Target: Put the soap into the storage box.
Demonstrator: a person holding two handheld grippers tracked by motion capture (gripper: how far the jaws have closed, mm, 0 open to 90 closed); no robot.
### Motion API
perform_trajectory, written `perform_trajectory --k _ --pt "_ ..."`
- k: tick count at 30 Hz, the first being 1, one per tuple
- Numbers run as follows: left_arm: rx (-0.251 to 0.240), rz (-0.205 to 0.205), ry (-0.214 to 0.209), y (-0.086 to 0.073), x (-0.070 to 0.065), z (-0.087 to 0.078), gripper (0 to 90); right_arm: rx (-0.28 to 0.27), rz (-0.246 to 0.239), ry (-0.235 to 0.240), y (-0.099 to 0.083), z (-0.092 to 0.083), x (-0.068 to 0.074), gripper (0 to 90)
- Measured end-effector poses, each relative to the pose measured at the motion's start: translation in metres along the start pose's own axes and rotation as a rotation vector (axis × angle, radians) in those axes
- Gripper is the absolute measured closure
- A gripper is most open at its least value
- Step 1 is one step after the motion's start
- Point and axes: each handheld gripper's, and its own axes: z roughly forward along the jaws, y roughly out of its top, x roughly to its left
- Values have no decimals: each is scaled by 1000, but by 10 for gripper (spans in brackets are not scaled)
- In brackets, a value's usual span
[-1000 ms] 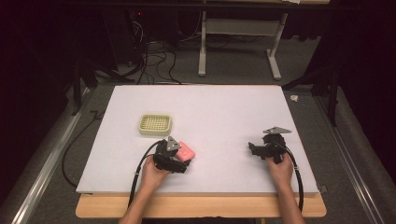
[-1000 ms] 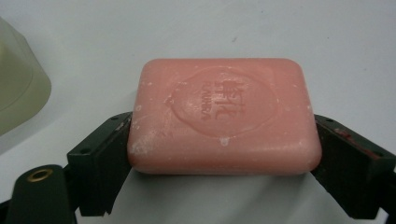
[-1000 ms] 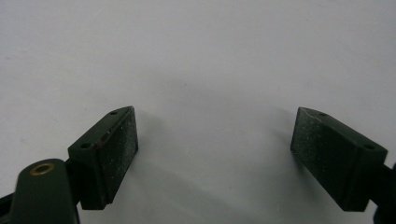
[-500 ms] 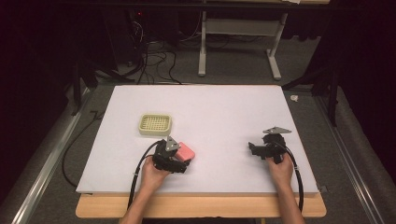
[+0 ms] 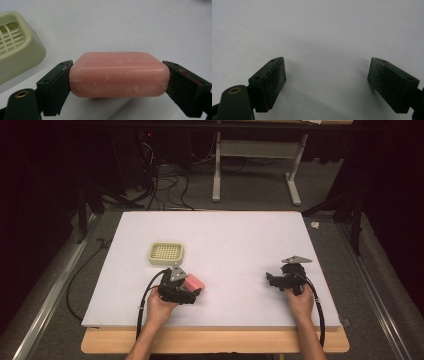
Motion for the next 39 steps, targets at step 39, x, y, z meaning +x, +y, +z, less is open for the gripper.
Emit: perform_trajectory --k 39 --pt "-105 -155 89 5 44 -48 142 0 -1 0 0 0 0 155"
